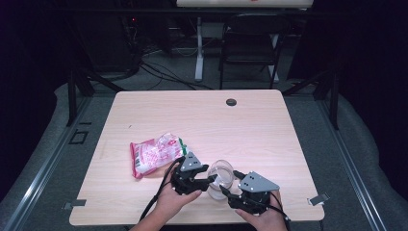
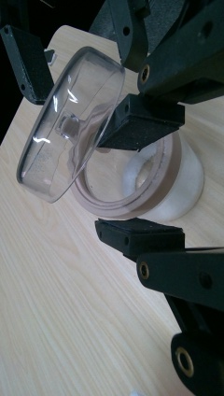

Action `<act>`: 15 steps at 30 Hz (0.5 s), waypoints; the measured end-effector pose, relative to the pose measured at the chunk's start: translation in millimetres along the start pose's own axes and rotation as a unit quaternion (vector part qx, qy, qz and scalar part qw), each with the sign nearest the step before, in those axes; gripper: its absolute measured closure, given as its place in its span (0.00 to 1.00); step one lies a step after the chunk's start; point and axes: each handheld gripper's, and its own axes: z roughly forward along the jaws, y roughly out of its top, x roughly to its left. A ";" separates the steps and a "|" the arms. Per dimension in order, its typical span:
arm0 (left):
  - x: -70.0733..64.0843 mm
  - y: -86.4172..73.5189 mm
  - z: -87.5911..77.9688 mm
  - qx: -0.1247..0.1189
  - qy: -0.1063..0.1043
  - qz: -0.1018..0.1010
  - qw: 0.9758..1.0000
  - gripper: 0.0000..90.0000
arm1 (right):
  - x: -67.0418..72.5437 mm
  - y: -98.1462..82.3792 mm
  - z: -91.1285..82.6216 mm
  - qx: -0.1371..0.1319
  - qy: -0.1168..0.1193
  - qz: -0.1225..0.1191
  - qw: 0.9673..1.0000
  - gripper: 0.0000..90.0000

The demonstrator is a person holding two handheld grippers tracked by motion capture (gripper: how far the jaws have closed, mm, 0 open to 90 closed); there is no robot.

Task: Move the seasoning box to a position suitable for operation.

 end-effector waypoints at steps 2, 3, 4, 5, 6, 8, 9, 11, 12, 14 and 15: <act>0.3 -0.5 0.5 0.001 -0.001 -0.002 1.000 0.59 | 0.1 -0.3 0.4 0.001 0.000 -0.001 1.000 0.40; 0.6 -0.8 0.8 0.001 0.001 -0.002 1.000 0.59 | 0.1 -0.4 0.4 0.000 0.000 -0.001 1.000 0.40; 0.8 -1.0 1.2 0.002 0.001 -0.002 1.000 0.59 | 0.2 -0.4 0.5 0.000 -0.001 -0.001 1.000 0.40; 0.9 -1.3 1.7 0.001 0.001 -0.003 1.000 0.59 | 0.2 -0.4 0.5 0.000 -0.001 -0.001 1.000 0.40; 1.2 -1.5 1.9 0.002 0.001 -0.004 1.000 0.59 | 0.2 -0.4 0.5 0.000 0.000 -0.001 1.000 0.40; 1.5 -1.4 1.8 0.003 0.001 -0.004 1.000 0.59 | 0.2 -0.4 0.6 0.000 -0.001 -0.001 1.000 0.40; 1.3 -1.4 1.7 0.002 0.001 -0.004 1.000 0.59 | 0.3 -0.4 0.6 0.000 -0.001 -0.001 1.000 0.40; 1.2 -1.2 1.0 0.001 -0.001 -0.006 1.000 0.59 | 0.5 -0.5 0.6 0.000 -0.001 -0.003 1.000 0.40; 0.8 -1.0 0.4 -0.001 -0.002 -0.008 1.000 0.59 | 0.7 -0.5 0.6 -0.001 -0.002 -0.003 1.000 0.40; 0.9 -0.1 -1.5 -0.007 -0.007 -0.010 1.000 0.59 | 1.1 -0.7 0.8 -0.001 -0.005 -0.006 1.000 0.40; 1.1 0.3 -2.1 -0.009 -0.007 -0.008 1.000 0.59 | 1.5 -0.8 1.1 0.003 -0.010 -0.010 1.000 0.41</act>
